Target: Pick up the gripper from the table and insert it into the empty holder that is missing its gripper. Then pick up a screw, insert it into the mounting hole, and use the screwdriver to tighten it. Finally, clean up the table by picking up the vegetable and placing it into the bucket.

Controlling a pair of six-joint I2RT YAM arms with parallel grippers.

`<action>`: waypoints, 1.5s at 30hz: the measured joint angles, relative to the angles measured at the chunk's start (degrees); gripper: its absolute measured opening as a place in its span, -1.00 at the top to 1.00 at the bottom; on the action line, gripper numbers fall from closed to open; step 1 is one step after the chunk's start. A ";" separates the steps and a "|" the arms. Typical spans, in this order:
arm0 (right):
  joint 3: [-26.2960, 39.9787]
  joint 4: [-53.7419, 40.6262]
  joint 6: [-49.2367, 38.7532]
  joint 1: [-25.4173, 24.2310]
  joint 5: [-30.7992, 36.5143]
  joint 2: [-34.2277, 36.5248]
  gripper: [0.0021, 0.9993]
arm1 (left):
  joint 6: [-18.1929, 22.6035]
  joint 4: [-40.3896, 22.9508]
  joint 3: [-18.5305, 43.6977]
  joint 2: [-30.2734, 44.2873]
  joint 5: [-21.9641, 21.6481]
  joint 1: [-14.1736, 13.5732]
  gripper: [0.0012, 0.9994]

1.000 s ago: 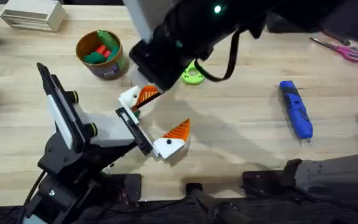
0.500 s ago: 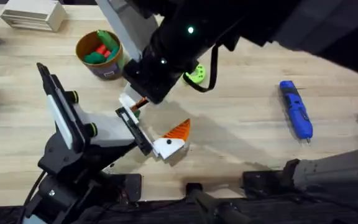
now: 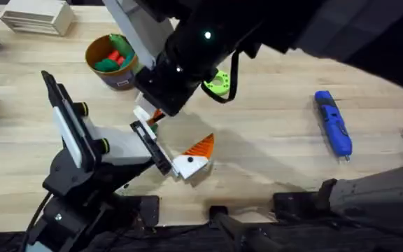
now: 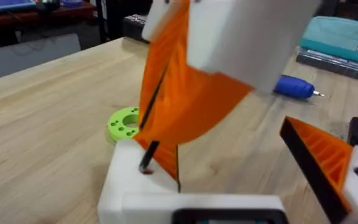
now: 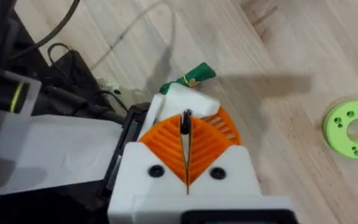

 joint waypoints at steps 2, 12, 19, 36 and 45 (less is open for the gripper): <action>0.01 -0.31 0.00 0.00 0.00 0.28 0.99 | 0.00 0.00 0.00 -0.02 0.00 0.00 -0.97; 0.20 -1.13 0.00 0.00 -0.20 1.60 0.99 | -0.84 -0.09 0.00 0.11 -0.20 0.02 -0.97; 0.20 0.35 0.00 0.00 -0.20 2.45 0.99 | -0.85 -0.07 0.00 0.11 -0.13 0.02 -0.97; 0.36 -0.16 0.36 -1.06 1.81 3.30 -0.75 | -1.05 -0.05 0.00 0.10 -0.24 0.02 -0.97; 0.37 -3.85 1.89 -4.99 0.00 -2.79 -0.91 | -0.82 -0.02 0.00 0.09 0.01 0.00 -0.98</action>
